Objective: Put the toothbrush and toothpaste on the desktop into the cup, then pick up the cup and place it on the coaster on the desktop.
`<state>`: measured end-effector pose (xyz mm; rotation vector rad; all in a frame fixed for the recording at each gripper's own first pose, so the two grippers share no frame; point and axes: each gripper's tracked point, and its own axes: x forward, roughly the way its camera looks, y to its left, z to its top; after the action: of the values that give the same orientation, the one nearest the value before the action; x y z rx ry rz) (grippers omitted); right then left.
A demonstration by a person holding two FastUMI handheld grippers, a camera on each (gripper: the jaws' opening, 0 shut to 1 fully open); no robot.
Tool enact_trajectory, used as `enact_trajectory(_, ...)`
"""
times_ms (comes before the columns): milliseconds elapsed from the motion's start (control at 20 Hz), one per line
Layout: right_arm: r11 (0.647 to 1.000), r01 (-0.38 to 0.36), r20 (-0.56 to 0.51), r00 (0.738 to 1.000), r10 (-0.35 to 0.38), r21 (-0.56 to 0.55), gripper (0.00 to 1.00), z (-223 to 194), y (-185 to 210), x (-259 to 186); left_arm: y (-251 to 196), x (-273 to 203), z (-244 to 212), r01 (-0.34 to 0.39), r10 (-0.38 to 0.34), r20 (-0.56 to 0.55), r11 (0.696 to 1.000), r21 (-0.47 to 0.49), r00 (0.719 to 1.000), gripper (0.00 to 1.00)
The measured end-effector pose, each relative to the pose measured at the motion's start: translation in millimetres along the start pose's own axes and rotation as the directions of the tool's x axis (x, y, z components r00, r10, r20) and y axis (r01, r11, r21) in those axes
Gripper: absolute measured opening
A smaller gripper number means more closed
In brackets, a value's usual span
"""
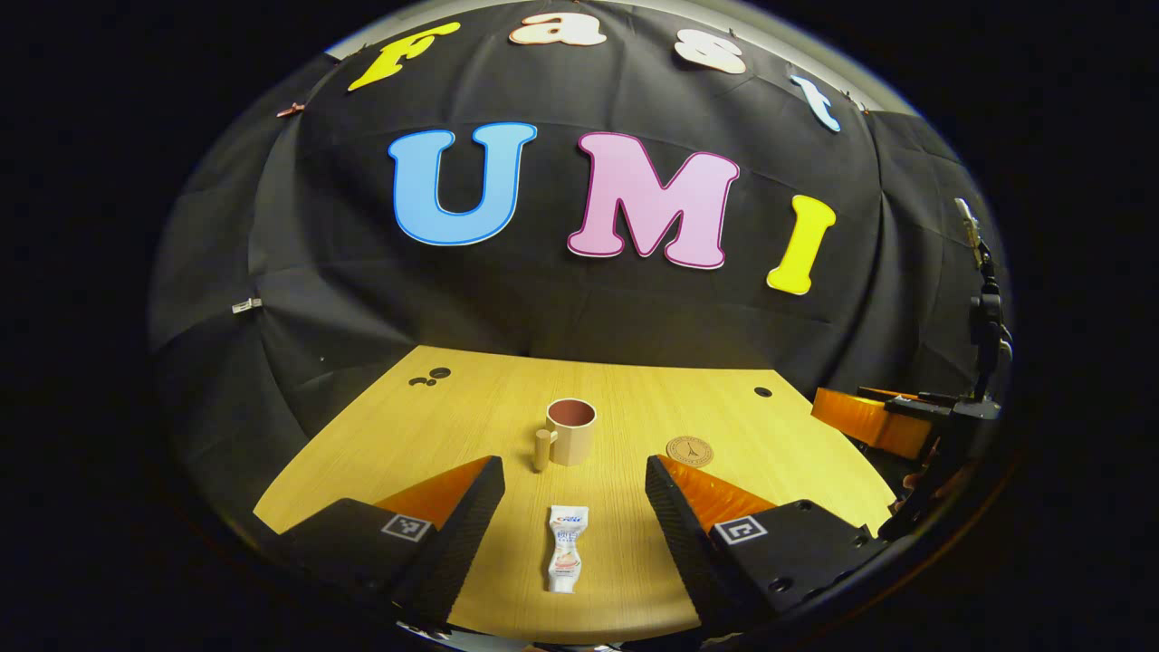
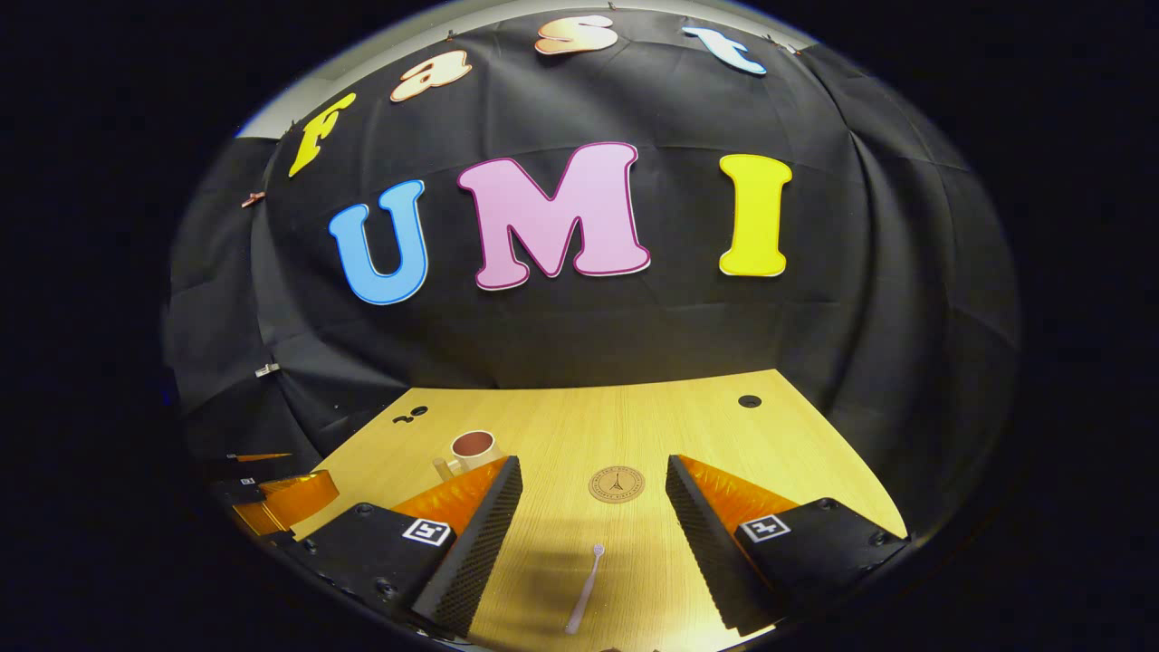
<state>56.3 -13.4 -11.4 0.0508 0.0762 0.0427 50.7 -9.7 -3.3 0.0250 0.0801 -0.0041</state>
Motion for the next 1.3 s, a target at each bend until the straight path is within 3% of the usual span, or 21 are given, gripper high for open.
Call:
enact_trajectory(250, 1.000, 0.018, -0.018, 1.000, -0.018, -0.001, 0.98, -3, -7, 6, 3, 14, -16, 0.008, -0.006, -0.051, 0.999, 0.033, 0.999, 0.98)
enact_trajectory(600, 0.999, 0.023, -0.071, 0.997, -0.021, 0.022, 0.98, -14, -18, 20, 10, 53, -74, 0.012, -0.017, -0.214, 1.000, -0.023, 0.977, 0.98)
enact_trajectory(750, 1.000, 0.009, -0.091, 0.996, -0.009, 0.006, 0.99, -16, -18, 27, 11, 69, -107, 0.013, -0.025, -0.304, 0.999, -0.043, 0.952, 0.98)
enact_trajectory(950, 0.998, -0.045, -0.109, 0.993, 0.040, -0.036, 0.98, -26, -5, 33, 18, 87, -147, 0.008, -0.004, -0.405, 1.000, 0.010, 0.914, 0.98)
enact_trajectory(1300, 0.996, -0.088, -0.158, 0.984, 0.081, -0.033, 0.99, -50, -4, 39, 18, 112, -189, 0.000, 0.018, -0.547, 0.999, 0.034, 0.837, 0.98)
